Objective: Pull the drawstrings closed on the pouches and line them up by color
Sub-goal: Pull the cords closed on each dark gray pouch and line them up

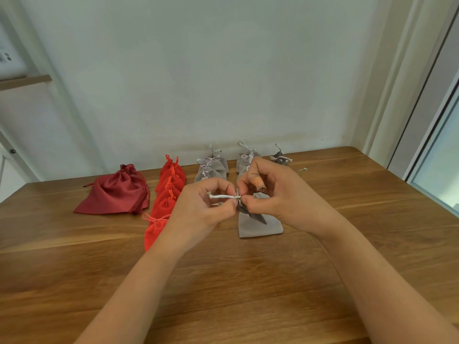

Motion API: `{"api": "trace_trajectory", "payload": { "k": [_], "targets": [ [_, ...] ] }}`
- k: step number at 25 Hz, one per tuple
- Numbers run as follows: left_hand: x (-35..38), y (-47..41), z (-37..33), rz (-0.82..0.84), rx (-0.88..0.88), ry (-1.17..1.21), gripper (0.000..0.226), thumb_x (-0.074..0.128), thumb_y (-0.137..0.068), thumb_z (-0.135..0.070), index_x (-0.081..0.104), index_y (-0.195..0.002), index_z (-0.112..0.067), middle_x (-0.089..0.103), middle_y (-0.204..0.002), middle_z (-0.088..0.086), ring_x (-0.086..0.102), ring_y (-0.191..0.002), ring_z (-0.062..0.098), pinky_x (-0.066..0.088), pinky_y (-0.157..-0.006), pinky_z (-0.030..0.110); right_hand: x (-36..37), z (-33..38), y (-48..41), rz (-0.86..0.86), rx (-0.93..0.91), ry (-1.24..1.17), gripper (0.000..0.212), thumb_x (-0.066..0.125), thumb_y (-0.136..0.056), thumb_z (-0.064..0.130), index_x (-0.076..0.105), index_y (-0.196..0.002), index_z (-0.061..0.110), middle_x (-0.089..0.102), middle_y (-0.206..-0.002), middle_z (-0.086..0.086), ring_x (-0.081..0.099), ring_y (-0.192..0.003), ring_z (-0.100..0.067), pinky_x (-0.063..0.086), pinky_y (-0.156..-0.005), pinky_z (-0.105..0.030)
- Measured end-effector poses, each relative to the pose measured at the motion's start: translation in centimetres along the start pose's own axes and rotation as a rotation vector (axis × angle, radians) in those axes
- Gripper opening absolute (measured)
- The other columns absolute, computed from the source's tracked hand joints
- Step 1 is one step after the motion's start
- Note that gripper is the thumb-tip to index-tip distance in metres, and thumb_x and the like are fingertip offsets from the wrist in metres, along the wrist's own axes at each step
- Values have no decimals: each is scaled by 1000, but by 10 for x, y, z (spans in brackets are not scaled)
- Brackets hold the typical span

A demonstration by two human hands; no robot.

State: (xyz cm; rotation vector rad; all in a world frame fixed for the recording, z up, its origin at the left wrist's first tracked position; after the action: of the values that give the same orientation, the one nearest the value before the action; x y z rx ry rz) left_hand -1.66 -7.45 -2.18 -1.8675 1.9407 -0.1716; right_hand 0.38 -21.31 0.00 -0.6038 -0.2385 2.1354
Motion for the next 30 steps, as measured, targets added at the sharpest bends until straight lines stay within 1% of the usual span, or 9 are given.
{"api": "trace_trajectory", "payload": {
  "k": [4, 7, 11, 15, 18, 21, 24, 27, 30],
  "targets": [
    [9, 0, 1, -14, -36, 240, 18, 58, -74, -8, 66, -66, -21, 65, -70, -3, 64, -71, 12, 56, -71, 30, 3, 3, -1, -30, -1, -179, 35, 52, -83, -18, 34, -73, 11, 53, -76, -10, 48, -57, -6, 41, -49, -17],
    [13, 0, 5, -40, -5, 404, 5, 61, -71, -19, 61, -73, -14, 62, -72, 1, 63, -72, 14, 54, -71, 28, 5, -1, -3, -89, -9, -307, 38, 51, -84, -19, 34, -72, 12, 57, -72, 1, 46, -55, -10, 41, -48, -20],
    [-1, -1, 7, -149, 90, 128, 14, 64, -75, -26, 57, -77, -14, 56, -76, 7, 55, -71, 16, 48, -67, 23, 3, -4, -4, -148, -39, -113, 29, 63, -83, -9, 44, -78, 11, 65, -83, -3, 59, -75, -20, 54, -74, -39],
    [-4, 1, -2, -174, 149, -84, 8, 66, -82, -24, 63, -81, -16, 64, -78, 4, 61, -71, 15, 49, -64, 19, -1, -3, -4, -182, -5, -62, 29, 65, -80, -10, 45, -78, 11, 62, -78, -2, 56, -71, -12, 51, -68, -25],
    [2, 1, -8, -146, 136, -87, 4, 62, -88, -15, 63, -85, -11, 64, -75, -6, 58, -65, 3, 46, -59, 16, 6, -7, -6, -195, 65, -250, 31, 52, -82, -15, 41, -75, 13, 51, -72, 2, 47, -68, -9, 46, -64, -18],
    [12, 3, -6, -106, 109, -85, 9, 58, -90, -15, 58, -81, -14, 56, -67, -15, 48, -59, -1, 38, -58, 12, 15, -18, -7, -253, 169, -575, 29, 41, -84, -13, 42, -76, 14, 45, -70, 5, 41, -67, -11, 41, -64, -22],
    [10, 4, 2, -131, 87, -228, 10, 56, -88, -23, 57, -79, -22, 54, -63, -16, 44, -58, 0, 36, -57, 14, 12, -18, -7, -298, 133, -208, 29, 46, -87, -8, 58, -94, 17, 46, -80, 1, 45, -75, -13, 42, -72, -25],
    [4, 4, 2, -217, 113, -291, 12, 52, -86, -38, 55, -79, -28, 60, -69, -8, 55, -63, 11, 45, -60, 28, 9, -12, -7, -301, 50, 196, 36, 54, -92, 6, 64, -97, 40, 57, -88, 6, 54, -80, -6, 46, -75, -20],
    [4, 6, 0, -250, 99, -180, 6, 54, -86, -34, 55, -81, -31, 64, -74, -8, 61, -71, 10, 47, -66, 25, 8, -20, -5, -375, 116, 62, 24, 56, -94, 13, 70, -90, 32, 69, -82, 8, 64, -78, -4, 53, -72, -20]
  ]
}}
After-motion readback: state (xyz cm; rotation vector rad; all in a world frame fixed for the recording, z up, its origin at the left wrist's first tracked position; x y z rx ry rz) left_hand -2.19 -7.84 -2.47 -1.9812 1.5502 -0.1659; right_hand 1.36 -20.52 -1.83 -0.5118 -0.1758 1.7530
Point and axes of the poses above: each hand's wrist, its own y-axis away from the middle knuckle, its own x-axis out of the palm, z = x × y, the point moved 5 cm from there along -y, towards the middle knuckle
